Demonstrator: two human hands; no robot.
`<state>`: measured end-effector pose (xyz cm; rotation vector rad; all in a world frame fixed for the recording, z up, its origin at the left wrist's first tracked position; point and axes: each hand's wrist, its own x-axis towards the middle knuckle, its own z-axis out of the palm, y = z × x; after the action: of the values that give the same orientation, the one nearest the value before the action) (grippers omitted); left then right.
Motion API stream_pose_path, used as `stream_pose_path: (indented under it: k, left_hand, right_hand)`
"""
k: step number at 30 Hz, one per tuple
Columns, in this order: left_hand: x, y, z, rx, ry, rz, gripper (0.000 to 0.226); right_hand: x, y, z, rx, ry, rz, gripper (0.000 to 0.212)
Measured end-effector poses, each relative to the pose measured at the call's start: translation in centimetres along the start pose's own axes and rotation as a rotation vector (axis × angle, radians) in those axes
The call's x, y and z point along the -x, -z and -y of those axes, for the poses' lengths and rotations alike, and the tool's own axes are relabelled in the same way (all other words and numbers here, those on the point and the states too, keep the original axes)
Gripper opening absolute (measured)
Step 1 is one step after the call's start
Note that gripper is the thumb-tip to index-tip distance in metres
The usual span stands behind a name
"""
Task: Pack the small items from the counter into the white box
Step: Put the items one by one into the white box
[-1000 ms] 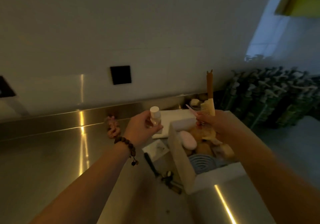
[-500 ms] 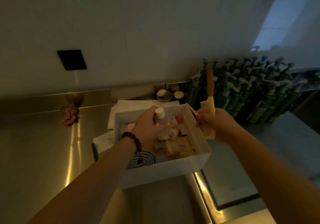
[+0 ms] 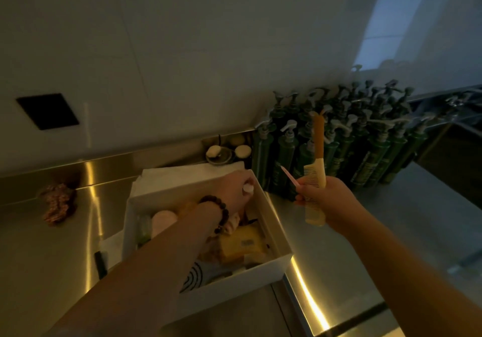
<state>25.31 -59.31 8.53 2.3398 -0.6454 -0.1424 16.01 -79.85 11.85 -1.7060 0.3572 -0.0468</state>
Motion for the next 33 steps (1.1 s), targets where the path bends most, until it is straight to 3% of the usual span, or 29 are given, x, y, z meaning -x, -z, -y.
stream_pose_path:
  k: [7, 13, 16, 19, 24, 30, 33]
  left_hand:
    - [-1.2, -0.5, 1.2, 0.027, 0.009, -0.021, 0.018]
    - [0.4, 2.7, 1.1, 0.128, -0.018, -0.128, 0.048]
    - [1.7, 5.2, 0.2, 0.207, -0.087, -0.031, 0.039]
    - [2.9, 7.1, -0.1, 0.136, -0.133, 0.077, 0.026]
    - [4.9, 8.2, 1.0, 0.044, -0.121, 0.082, 0.005]
    - [8.0, 7.2, 2.9, 0.069, -0.043, 0.154, 0.003]
    - [9.5, 5.4, 3.7, -0.049, -0.067, 0.247, 0.01]
  right_hand:
    - [-0.4, -0.8, -0.1, 0.022, 0.018, 0.041, 0.006]
    - [0.0, -2.4, 1.1, 0.085, 0.022, 0.113, 0.006]
    - [0.3, -3.7, 2.0, 0.17, 0.04, 0.21, 0.008]
    - [0.7, -5.1, 2.5, 0.202, 0.051, 0.274, 0.008]
    - [1.5, -6.9, 2.7, 0.266, 0.063, 0.354, 0.006]
    - [1.7, -7.1, 2.8, 0.32, 0.041, 0.234, 0.014]
    - [2.0, -7.0, 2.8, 0.371, 0.044, 0.191, 0.017]
